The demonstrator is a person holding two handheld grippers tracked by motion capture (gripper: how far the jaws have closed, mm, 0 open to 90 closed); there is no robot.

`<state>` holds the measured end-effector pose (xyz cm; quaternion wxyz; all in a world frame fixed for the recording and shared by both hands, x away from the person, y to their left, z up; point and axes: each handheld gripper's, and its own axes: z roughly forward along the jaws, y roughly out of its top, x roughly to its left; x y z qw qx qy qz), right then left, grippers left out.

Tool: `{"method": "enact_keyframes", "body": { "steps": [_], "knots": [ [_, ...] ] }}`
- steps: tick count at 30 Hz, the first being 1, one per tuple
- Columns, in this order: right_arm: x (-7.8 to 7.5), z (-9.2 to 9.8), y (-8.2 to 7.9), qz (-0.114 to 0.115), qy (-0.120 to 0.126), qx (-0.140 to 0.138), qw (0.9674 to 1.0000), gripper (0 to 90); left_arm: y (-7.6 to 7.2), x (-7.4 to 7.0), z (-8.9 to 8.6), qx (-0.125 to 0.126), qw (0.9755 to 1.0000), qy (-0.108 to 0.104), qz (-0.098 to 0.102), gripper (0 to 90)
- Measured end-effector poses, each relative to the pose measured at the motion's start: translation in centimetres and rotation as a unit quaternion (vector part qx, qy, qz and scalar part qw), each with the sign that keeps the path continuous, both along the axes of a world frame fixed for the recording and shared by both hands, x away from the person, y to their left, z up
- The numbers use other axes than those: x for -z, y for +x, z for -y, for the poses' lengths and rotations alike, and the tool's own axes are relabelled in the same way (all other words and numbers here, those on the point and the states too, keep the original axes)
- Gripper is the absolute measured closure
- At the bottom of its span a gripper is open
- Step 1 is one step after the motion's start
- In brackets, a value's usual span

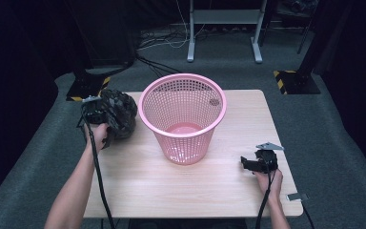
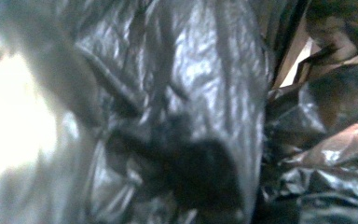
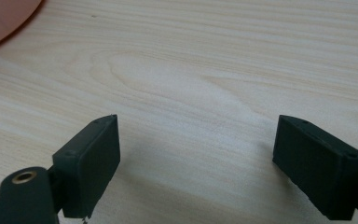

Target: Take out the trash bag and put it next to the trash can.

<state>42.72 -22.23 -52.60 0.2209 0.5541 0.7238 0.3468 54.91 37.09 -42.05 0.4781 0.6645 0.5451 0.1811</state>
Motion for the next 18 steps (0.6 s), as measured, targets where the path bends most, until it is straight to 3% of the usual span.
{"method": "enact_keyframes", "body": {
  "steps": [5,10,15,18],
  "knots": [
    [0.0,-0.1,0.0,0.002,-0.006,0.001,1.0000,13.9,0.6,-0.1,1.4,0.001,0.9997,0.017,0.017,88.8],
    [0.0,-0.2,0.0,0.002,-0.009,-0.001,1.0000,14.0,1.2,-0.3,2.2,0.002,0.9994,-0.002,0.034,88.8],
    [0.0,-0.1,-0.1,0.003,-0.008,-0.002,1.0000,14.0,1.5,-0.1,2.7,0.014,0.9995,-0.005,0.029,88.3],
    [0.1,-0.2,-0.1,0.003,-0.009,-0.002,1.0000,14.0,1.3,0.1,3.0,0.017,0.9995,0.007,0.024,84.3]
  ]
}}
